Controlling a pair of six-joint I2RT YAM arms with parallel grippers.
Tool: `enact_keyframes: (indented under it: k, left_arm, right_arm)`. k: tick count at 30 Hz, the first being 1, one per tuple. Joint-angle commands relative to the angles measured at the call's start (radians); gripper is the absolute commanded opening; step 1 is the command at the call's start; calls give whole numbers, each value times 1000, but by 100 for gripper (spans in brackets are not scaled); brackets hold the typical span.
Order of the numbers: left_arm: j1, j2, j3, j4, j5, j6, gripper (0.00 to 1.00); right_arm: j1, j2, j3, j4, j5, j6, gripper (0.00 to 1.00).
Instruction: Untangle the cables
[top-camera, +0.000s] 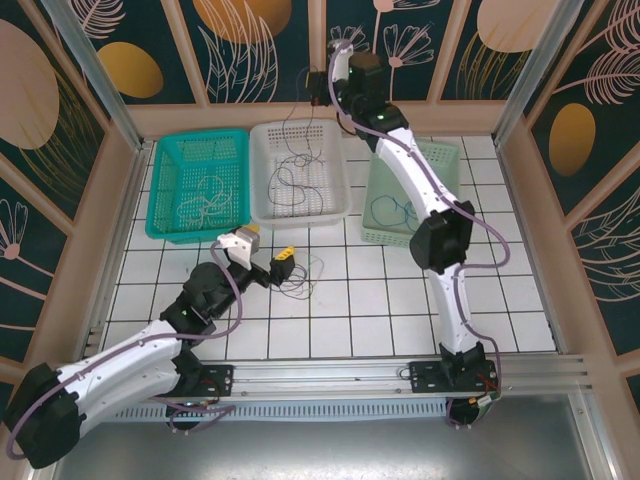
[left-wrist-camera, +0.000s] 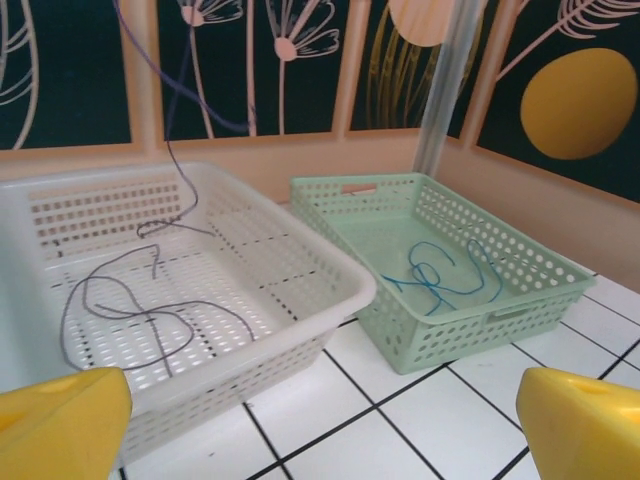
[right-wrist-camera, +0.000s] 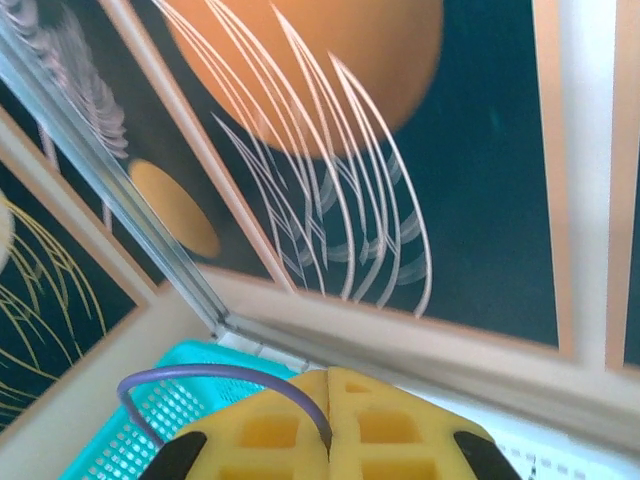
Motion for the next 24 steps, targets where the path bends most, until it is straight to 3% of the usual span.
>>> enact_keyframes:
  k: [1, 4, 6, 8, 11, 16, 20, 24]
  left_arm:
    - [3, -55, -21, -55, -74, -23, 99]
    - [3, -91, -26, -87, -96, -18, 99]
    - [3, -99, -29, -99, -101, -19, 99]
    - [3, -86, -26, -115, -107, -29, 99]
    - [3, -32, 0, -154, -113, -64, 99]
    - [3, 79, 29, -176, -77, -170, 99]
    - [3, 169, 53, -201, -73, -203, 97]
    - [4, 259, 94, -188, -46, -197, 93]
  right_arm:
    - [-2, 47, 21, -37, -83, 70, 0]
    - [-5, 64, -83, -6, -72, 84, 3]
    - [-6, 86, -107, -16, -53, 86, 32]
    - [-10, 125, -65, -78, -48, 75, 68]
    - [-10, 156, 14, -185, -38, 7, 86]
    - [-4, 79, -25, -280, 43, -106, 96]
    - [7, -50, -156, -280, 32, -121, 94]
    - [37, -242, -431, -134, 15, -97, 88]
